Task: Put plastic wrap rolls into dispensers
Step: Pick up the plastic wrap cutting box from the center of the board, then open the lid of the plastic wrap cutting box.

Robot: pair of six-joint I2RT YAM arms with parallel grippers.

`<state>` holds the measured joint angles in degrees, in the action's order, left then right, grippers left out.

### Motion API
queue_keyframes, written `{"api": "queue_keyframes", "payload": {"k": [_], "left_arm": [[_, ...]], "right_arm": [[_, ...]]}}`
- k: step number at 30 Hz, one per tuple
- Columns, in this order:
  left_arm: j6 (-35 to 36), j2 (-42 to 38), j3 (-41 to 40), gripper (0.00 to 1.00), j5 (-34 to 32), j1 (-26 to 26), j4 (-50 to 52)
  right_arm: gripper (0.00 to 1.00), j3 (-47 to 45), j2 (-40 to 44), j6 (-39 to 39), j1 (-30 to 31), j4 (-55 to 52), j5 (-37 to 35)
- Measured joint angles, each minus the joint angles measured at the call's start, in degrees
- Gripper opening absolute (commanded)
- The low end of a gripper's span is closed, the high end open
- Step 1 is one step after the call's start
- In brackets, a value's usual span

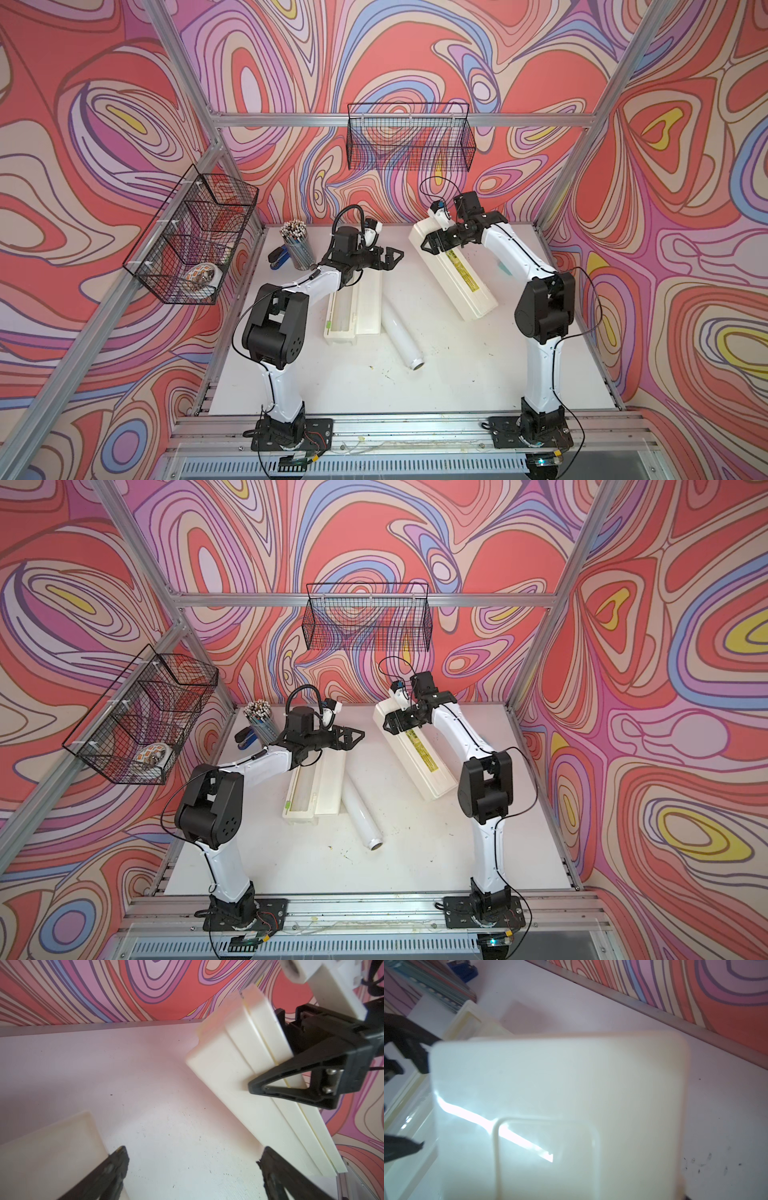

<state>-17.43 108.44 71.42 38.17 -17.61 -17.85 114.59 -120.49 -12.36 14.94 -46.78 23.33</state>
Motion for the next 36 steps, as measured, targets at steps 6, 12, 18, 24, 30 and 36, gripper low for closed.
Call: {"api": "queue_keyframes", "payload": {"k": [6,12,18,24,30,36], "left_arm": [[-3.4,0.4,-3.8,1.00,8.2,0.3,-15.5],[-6.6,2.2,-6.2,0.99,12.2,-1.8,-28.9],[-10.4,6.0,-6.9,0.99,13.5,-3.7,-38.9],[-13.2,8.4,-6.3,0.99,15.0,-4.2,-42.9],[-17.9,10.0,-5.4,1.00,18.1,-4.8,-49.9],[-19.9,10.4,-3.3,1.00,20.9,-5.4,-51.9]], "right_arm": [[0.42,-4.0,3.4,-5.4,-2.5,0.9,11.4],[0.39,-5.6,3.4,-9.4,-3.0,-0.2,20.0],[0.38,-9.4,4.5,-11.6,-2.8,-0.4,25.5],[0.34,-13.4,8.0,-14.5,-2.8,0.7,29.4],[0.36,-14.7,10.0,-19.3,-2.9,1.0,32.3],[0.36,-13.1,10.0,-24.0,-3.3,-3.1,34.9]]}}
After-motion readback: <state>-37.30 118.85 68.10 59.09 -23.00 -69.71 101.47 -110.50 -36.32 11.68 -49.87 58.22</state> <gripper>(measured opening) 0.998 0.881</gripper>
